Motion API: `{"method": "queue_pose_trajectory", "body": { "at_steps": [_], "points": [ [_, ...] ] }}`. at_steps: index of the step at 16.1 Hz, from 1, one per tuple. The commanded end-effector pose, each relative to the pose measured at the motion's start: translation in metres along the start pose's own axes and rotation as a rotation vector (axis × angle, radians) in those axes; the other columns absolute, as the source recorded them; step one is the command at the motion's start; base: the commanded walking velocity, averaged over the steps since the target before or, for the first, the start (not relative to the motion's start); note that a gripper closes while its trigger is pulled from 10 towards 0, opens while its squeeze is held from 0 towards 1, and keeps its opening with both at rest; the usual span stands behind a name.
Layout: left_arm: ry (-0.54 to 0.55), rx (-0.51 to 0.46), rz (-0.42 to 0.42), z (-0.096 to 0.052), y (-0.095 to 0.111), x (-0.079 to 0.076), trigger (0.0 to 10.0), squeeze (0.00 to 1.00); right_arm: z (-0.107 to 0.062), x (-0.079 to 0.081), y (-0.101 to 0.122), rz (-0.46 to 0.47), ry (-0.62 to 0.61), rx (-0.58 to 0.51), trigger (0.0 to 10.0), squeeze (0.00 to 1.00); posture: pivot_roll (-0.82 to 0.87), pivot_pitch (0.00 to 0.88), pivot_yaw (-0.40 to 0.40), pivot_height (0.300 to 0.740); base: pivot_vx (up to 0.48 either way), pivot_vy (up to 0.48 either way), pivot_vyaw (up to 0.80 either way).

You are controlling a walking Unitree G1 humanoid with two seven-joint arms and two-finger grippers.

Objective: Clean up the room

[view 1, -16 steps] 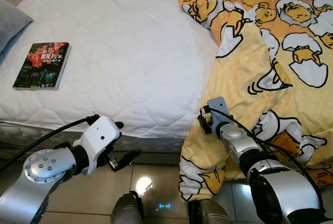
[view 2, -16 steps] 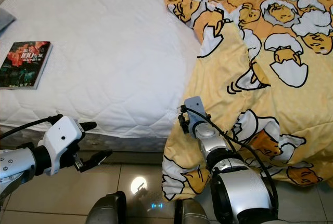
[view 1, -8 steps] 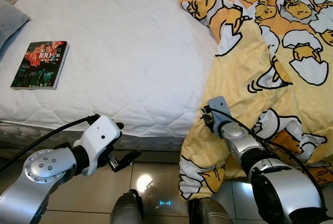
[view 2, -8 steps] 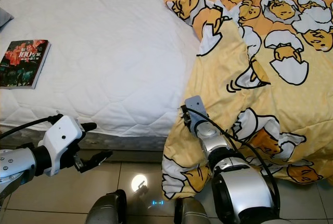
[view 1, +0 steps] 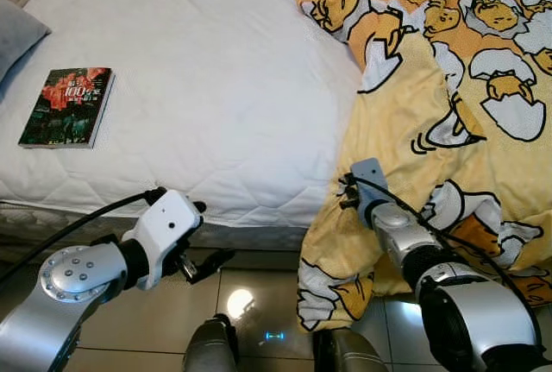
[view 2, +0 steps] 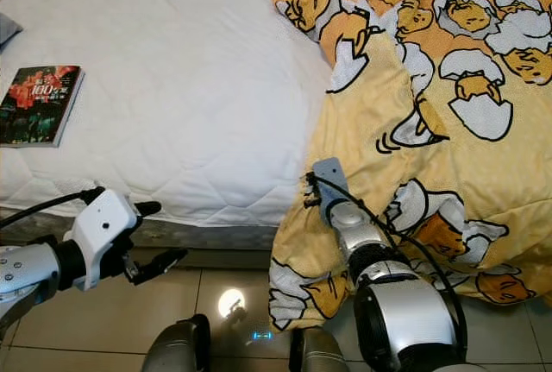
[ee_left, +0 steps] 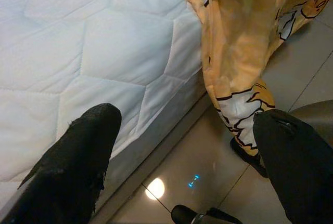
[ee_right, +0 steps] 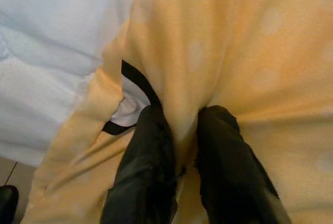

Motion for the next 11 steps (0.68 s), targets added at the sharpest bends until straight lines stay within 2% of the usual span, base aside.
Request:
{"method": "queue_pose_trajectory", "body": {
  "at_steps": [1,3,5,7,8,10,11],
  "points": [
    [-0.011,0.009,0.001,-0.001,-0.001,-0.002,10.0,0.0,-0.001,-0.004,-0.005,0.028,-0.003,0.027,0.0,0.0,0.26,0.265,0.015,0.74,0.0,0.0,0.0],
    [-0.008,0.01,0.0,-0.001,-0.001,-0.002,10.0,0.0,-0.001,-0.006,-0.002,0.029,0.002,0.013,0.0,0.0,0.26,0.262,0.016,0.74,0.0,0.0,0.0],
    [0.005,0.01,0.001,-0.001,-0.002,0.001,10.0,0.0,0.0,-0.011,0.011,0.092,0.012,-0.033,0.0,0.0,0.25,0.256,0.015,0.74,0.0,0.0,0.0],
    [0.021,0.001,-0.001,0.001,-0.001,0.004,10.0,0.0,0.0,-0.011,0.032,0.135,0.051,-0.101,0.0,0.0,0.24,0.243,0.013,0.74,0.0,0.0,0.0],
    [0.023,0.0,-0.002,0.002,-0.001,0.005,10.0,0.0,0.0,-0.011,0.035,0.14,0.057,-0.11,0.0,0.0,0.24,0.241,0.013,0.74,0.0,0.0,0.0],
    [0.034,-0.008,-0.002,0.004,0.001,0.006,10.0,0.0,-0.003,-0.009,0.066,0.209,0.133,-0.218,0.0,0.0,0.23,0.232,0.013,0.74,0.0,0.0,0.0],
    [0.036,-0.009,-0.002,0.004,0.001,0.006,10.0,0.0,-0.004,-0.008,0.069,0.201,0.144,-0.232,0.0,0.0,0.23,0.232,0.013,0.74,0.0,0.0,0.0]
  ]
}}
Point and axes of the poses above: a point about 5 cm out from each wrist's last joint towards the gripper, its own z axis pointing out of the wrist towards the gripper, its own y axis along the axis of the wrist's last joint, x = y × z, the point moved 5 cm from there along z, pointing out of the wrist towards the gripper, and after that the axes turned 6 degrees about z, right-handed, at the moved point
